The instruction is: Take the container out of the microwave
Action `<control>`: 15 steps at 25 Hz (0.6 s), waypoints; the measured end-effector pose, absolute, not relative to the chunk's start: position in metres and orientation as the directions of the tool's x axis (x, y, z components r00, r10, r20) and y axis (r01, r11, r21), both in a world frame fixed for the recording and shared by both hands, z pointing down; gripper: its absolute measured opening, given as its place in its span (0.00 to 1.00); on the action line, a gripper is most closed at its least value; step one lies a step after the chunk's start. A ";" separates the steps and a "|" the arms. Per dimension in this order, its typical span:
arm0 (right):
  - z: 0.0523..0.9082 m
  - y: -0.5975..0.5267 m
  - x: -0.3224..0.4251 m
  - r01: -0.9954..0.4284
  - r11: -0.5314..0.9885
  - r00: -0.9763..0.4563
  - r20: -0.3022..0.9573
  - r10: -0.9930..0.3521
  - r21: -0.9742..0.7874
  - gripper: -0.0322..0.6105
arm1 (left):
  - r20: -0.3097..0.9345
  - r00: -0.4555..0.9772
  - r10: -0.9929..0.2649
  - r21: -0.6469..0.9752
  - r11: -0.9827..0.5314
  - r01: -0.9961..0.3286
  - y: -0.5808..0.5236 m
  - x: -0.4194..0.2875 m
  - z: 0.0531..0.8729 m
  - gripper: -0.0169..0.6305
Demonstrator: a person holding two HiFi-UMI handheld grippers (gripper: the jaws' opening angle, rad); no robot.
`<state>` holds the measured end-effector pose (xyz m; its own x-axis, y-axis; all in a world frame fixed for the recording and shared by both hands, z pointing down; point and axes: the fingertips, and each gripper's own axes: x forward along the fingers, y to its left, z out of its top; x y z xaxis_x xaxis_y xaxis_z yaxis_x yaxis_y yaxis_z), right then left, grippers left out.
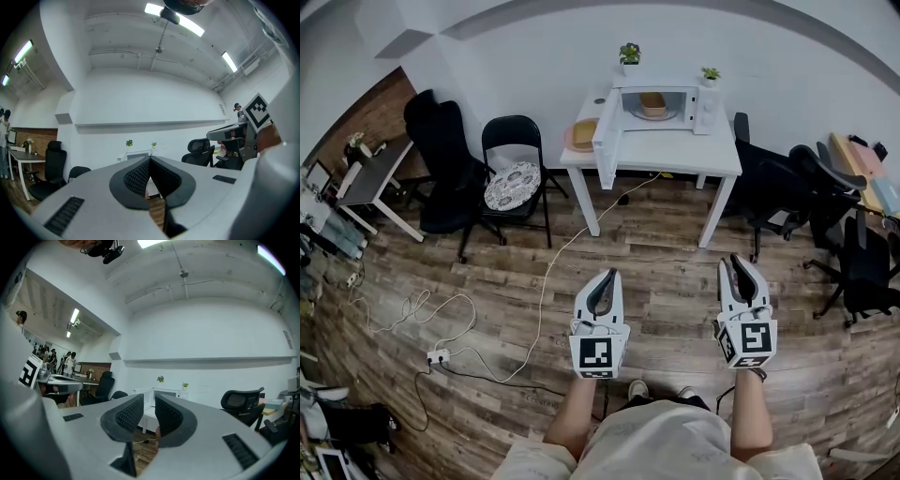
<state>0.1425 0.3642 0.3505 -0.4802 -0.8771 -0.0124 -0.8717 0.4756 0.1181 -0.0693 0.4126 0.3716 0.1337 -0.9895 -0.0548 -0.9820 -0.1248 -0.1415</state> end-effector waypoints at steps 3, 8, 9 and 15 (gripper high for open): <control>0.352 0.366 0.137 -0.870 0.481 -0.485 -0.006 -0.875 0.110 0.25 | -0.064 0.137 -0.989 -0.139 -0.127 -0.982 0.414 -0.075 0.369 0.04; 0.359 0.373 0.125 -0.860 0.498 -0.500 0.012 -0.866 0.111 0.32 | -0.048 0.143 -0.988 -0.134 -0.136 -0.982 0.417 -0.083 0.371 0.04; 0.359 0.375 0.124 -0.861 0.496 -0.498 0.010 -0.867 0.111 0.32 | -0.050 0.146 -0.988 -0.134 -0.138 -0.981 0.418 -0.085 0.372 0.04; 0.364 0.374 0.120 -0.871 0.481 -0.482 0.013 -0.876 0.104 0.32 | -0.051 0.157 -0.986 -0.136 -0.148 -0.980 0.415 -0.090 0.377 0.04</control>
<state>0.1204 0.3738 0.3644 -0.4824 -0.8758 0.0132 -0.8705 0.4811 0.1039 -0.0895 0.4151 0.3770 0.1566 -0.9863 -0.0511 -0.9796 -0.1485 -0.1355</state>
